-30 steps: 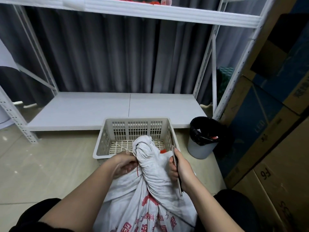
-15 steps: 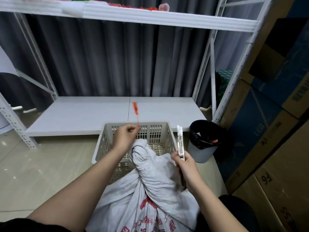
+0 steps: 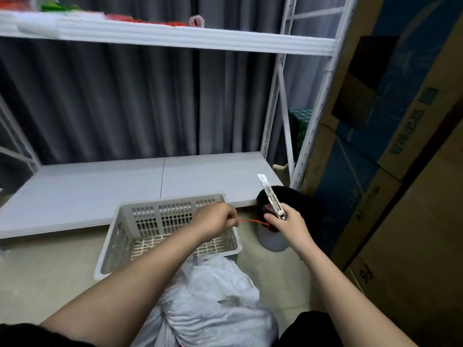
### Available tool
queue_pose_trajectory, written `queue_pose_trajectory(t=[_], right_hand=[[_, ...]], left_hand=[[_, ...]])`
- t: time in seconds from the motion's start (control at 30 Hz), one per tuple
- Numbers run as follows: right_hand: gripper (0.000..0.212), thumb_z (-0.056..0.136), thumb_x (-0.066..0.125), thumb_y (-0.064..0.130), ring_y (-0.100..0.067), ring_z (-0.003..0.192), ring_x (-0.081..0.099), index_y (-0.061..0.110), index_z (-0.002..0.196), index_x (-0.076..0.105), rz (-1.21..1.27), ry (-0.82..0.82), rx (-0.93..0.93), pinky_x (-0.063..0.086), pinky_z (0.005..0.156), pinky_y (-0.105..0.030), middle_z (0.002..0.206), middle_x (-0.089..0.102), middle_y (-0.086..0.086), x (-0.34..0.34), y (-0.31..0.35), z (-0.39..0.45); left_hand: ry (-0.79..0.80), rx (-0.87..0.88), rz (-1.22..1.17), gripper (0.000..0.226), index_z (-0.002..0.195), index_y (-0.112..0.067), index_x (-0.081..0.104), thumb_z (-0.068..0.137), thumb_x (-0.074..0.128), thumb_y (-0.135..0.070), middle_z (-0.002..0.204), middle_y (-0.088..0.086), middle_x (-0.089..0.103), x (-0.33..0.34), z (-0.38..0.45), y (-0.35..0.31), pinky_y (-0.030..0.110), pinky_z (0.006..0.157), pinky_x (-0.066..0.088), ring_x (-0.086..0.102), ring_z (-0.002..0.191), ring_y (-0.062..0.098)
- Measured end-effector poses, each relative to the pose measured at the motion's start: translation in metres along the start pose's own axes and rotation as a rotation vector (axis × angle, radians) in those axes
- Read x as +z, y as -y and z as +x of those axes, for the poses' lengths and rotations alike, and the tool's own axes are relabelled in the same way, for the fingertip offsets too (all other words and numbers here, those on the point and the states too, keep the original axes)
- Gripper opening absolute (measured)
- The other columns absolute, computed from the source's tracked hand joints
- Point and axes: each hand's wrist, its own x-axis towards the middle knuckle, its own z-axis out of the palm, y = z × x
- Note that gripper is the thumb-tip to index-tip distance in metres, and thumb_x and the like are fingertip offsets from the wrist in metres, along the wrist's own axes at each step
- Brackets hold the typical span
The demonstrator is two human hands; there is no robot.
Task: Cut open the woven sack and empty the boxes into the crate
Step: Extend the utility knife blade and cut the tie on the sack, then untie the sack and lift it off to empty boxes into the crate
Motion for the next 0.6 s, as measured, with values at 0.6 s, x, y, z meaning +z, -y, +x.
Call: queue_pose_trajectory(t=[0.6], right_hand=[[0.017, 0.086, 0.066, 0.018, -0.029, 0.073, 0.062, 0.002, 0.087, 0.070, 0.258, -0.412, 0.645, 0.048, 0.069, -0.034, 0.074, 0.064, -0.009, -0.006, -0.137, 0.142]], left_hand=[[-0.065, -0.133, -0.345, 0.010, 0.091, -0.031, 0.067, 0.091, 0.056, -0.030, 0.110, -0.009, 0.063, 0.090, 0.102, 0.013, 0.027, 0.082, 0.050, 0.064, 0.086, 0.008]])
